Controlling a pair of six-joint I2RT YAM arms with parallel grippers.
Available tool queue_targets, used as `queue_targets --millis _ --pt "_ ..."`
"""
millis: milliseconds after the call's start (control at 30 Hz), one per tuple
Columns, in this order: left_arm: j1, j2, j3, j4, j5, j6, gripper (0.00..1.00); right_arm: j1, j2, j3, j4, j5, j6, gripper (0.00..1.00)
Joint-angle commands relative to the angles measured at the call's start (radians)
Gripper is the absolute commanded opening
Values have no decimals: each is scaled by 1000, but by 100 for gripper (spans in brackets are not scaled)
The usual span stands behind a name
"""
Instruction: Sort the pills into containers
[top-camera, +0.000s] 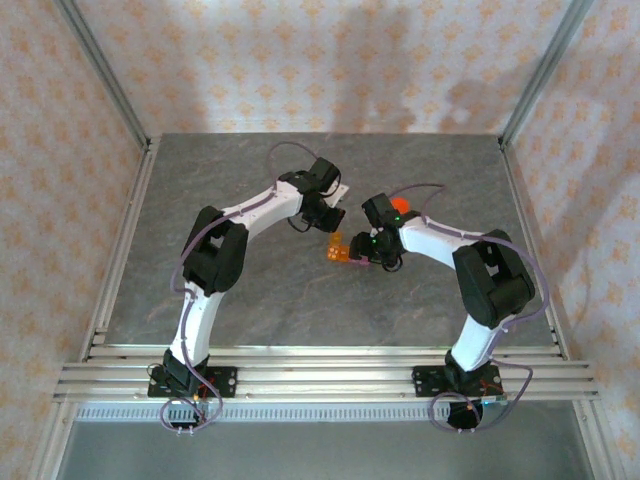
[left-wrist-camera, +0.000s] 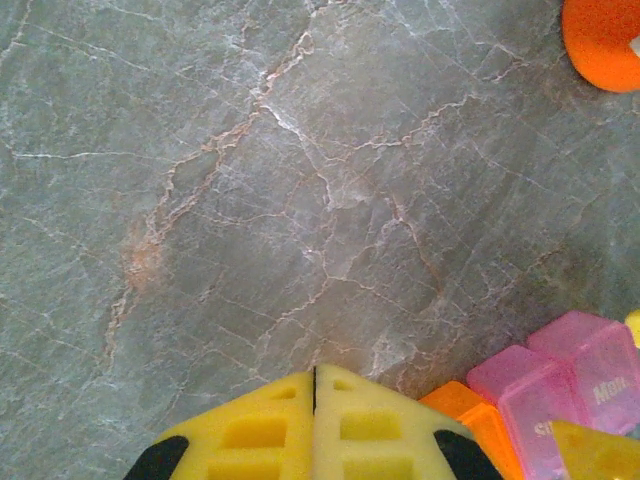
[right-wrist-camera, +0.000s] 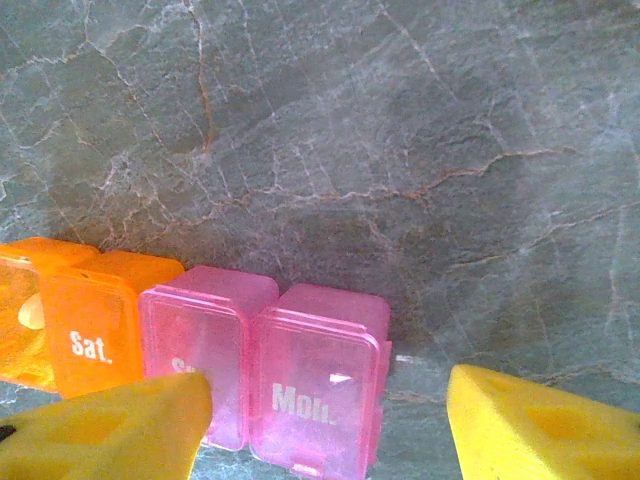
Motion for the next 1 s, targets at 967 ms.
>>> queue_targets --millis 967 --pt "-52 -150 -187 -41 50 -2 0 -7 76 -43 9 50 23 64"
